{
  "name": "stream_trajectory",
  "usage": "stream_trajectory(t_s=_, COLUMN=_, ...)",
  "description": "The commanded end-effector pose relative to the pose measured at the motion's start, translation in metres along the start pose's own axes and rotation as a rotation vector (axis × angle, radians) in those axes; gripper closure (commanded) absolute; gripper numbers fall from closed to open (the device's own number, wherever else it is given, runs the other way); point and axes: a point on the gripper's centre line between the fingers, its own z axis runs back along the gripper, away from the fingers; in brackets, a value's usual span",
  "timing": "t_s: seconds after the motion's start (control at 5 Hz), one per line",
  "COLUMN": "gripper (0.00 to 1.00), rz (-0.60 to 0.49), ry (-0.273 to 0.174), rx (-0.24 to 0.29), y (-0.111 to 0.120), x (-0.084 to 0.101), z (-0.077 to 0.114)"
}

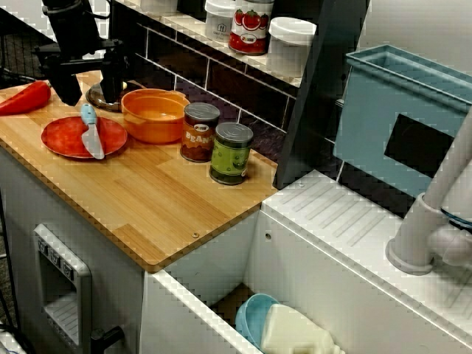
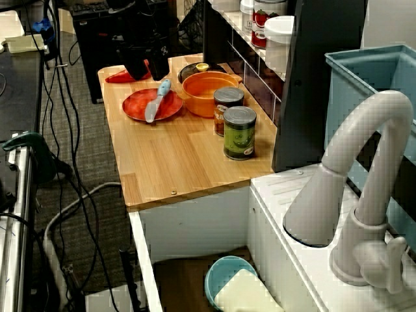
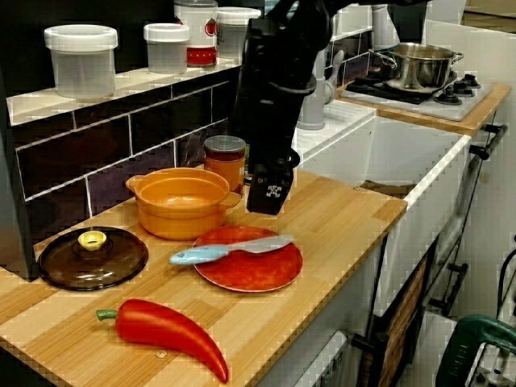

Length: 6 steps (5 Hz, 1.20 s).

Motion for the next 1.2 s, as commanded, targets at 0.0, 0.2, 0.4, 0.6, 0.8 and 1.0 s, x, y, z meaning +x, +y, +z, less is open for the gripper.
stream_trajectory(t_s=0.0, gripper=0.00, rz=-0.031, ry=-0.141, rx=0.039, y=0.007, x=0.003, z=-0.002)
stream_trajectory(t_s=0.2, gripper=0.00, rz=-0.035, ry=-0.158, rx=0.034, y=0.010, x=0.004, z=-0.004)
stream_trajectory(t_s=0.4, gripper=0.00, rz=-0.038, ry=-0.162, rx=0.033, y=0.010, x=0.006, z=-0.004)
stream_trajectory(t_s=0.6, gripper=0.00, rz=-0.056, ry=-0.151, rx=0.045, y=0.011, x=0.008, z=-0.007)
stream_trajectory(t_s=0.8, gripper=0.00, rz=-0.062, ry=-0.118, rx=0.050, y=0.016, x=0.010, z=-0.011)
stream_trajectory(t_s=1.0, gripper=0.00, rz=-0.053, ry=-0.124, rx=0.057, y=0.021, x=0.009, z=-0.014)
